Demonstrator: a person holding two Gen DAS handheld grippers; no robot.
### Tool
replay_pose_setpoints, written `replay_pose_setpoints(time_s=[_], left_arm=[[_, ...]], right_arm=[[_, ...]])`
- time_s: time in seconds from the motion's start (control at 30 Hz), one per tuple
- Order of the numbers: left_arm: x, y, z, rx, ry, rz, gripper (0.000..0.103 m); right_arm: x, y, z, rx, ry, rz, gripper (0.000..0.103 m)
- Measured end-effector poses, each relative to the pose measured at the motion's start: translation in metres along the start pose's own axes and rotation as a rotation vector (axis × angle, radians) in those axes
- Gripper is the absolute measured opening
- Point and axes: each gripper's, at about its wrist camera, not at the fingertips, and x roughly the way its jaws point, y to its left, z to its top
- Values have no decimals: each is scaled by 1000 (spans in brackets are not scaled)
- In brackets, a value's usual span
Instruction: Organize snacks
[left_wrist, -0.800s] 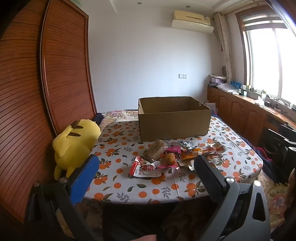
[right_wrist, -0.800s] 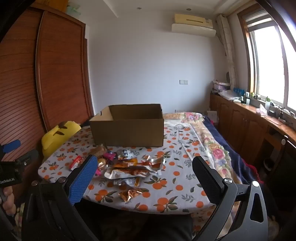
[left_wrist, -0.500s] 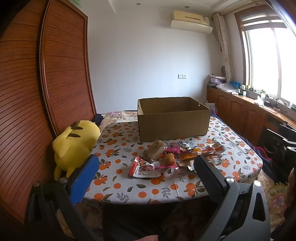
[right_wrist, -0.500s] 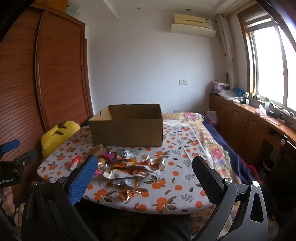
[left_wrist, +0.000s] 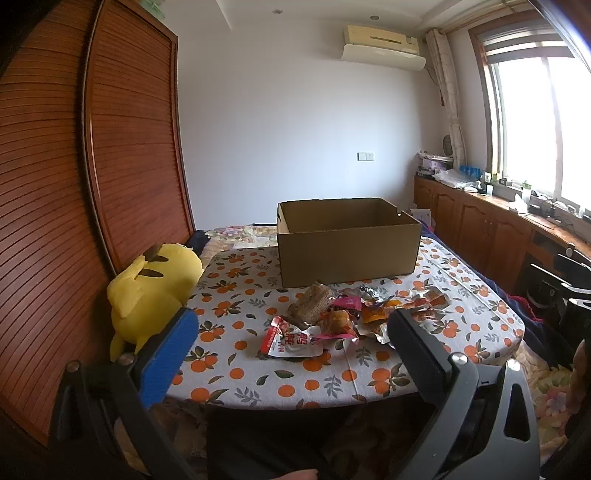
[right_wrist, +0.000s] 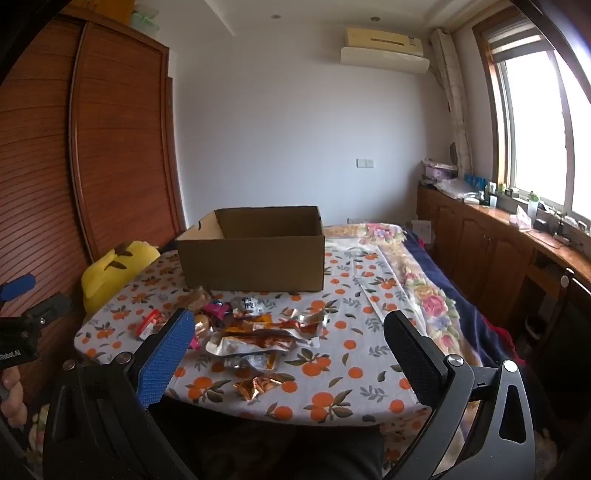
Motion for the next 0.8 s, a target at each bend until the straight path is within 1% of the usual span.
replay_pose_setpoints(time_s=[0.33,0.8], left_arm=[[-3,1,1,2,-11,4,103],[-3,0,0,3,-14,4,103]], right_arm=[[1,-1,-6,5,9,1,103],[1,0,-5,6,11,1,103]])
